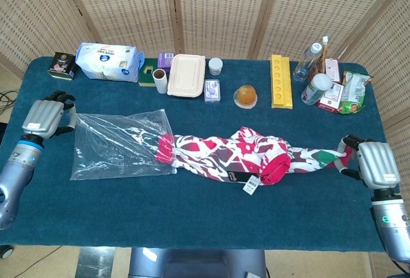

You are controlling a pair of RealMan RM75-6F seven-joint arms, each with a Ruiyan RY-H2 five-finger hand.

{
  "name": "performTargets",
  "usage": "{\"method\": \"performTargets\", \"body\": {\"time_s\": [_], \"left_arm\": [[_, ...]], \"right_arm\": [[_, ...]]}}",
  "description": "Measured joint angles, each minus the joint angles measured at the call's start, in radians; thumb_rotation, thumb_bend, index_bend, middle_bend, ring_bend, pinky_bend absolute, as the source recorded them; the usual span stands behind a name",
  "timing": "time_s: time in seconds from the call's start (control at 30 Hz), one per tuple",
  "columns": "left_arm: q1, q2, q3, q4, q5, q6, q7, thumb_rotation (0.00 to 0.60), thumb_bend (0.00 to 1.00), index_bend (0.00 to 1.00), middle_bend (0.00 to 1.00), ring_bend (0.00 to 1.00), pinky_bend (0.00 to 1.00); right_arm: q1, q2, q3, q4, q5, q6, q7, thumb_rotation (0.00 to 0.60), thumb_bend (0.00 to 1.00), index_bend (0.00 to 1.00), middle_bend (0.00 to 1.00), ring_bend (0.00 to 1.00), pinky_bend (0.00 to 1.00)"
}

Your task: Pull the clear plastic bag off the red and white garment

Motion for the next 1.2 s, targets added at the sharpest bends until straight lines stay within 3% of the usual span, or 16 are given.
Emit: {"method": "performTargets", "body": {"time_s": [0.07, 0.13, 0.2, 0.27, 0.37, 0.43, 0.67, 0.9, 1.2], "left_arm": [[0.005, -0.002, -0.005, 0.012, -0.009, 0.000, 0.000, 0.600, 0.55, 0.67, 0.27, 0.15, 0.31], [0.009, -0.007, -0.011, 0.024, -0.017, 0.002, 0.001, 0.600, 0.48, 0.62, 0.27, 0.15, 0.29], [0.012, -0.010, -0.015, 0.029, -0.020, -0.001, 0.002, 0.600, 0.34, 0.47, 0.27, 0.14, 0.24], [0.012, -0.008, -0.015, 0.021, -0.020, -0.008, -0.002, 0.600, 0.20, 0.25, 0.22, 0.10, 0.17], [0.012, 0.008, -0.007, -0.025, -0.010, -0.024, -0.003, 0.600, 0.10, 0.05, 0.16, 0.04, 0.12], [0.011, 0.030, -0.001, -0.079, -0.005, -0.041, 0.001, 0.600, 0.07, 0.00, 0.14, 0.02, 0.11], [0.018, 0.095, 0.008, -0.244, -0.012, -0.065, 0.035, 0.557, 0.03, 0.00, 0.12, 0.00, 0.09], [0.036, 0.112, 0.016, -0.296, -0.026, -0.031, 0.120, 0.556, 0.03, 0.00, 0.12, 0.00, 0.09], [0.092, 0.141, 0.037, -0.300, -0.030, 0.026, 0.156, 0.507, 0.00, 0.00, 0.11, 0.00, 0.09]], "right_arm": [[-0.002, -0.001, -0.001, 0.007, -0.001, 0.000, 0.003, 0.600, 0.56, 0.66, 0.56, 0.67, 0.59], [-0.006, -0.003, -0.002, 0.012, -0.007, 0.004, 0.012, 0.600, 0.56, 0.66, 0.56, 0.67, 0.59], [-0.008, -0.005, -0.004, 0.013, -0.016, 0.007, 0.015, 0.600, 0.56, 0.65, 0.55, 0.67, 0.58], [-0.008, -0.006, -0.007, 0.012, -0.025, 0.007, 0.015, 0.600, 0.57, 0.63, 0.53, 0.65, 0.57], [-0.007, -0.008, -0.020, 0.002, -0.055, 0.004, 0.019, 0.600, 0.56, 0.60, 0.51, 0.63, 0.56], [-0.006, -0.008, -0.030, -0.007, -0.085, 0.003, 0.018, 0.600, 0.54, 0.57, 0.49, 0.61, 0.55], [-0.001, -0.006, -0.071, -0.055, -0.175, -0.005, -0.002, 0.600, 0.39, 0.47, 0.40, 0.53, 0.52], [0.013, -0.002, -0.097, -0.125, -0.226, -0.032, -0.072, 0.599, 0.30, 0.39, 0.36, 0.49, 0.51], [0.017, 0.003, -0.116, -0.190, -0.264, -0.041, -0.151, 0.500, 0.19, 0.24, 0.28, 0.41, 0.48]]}}
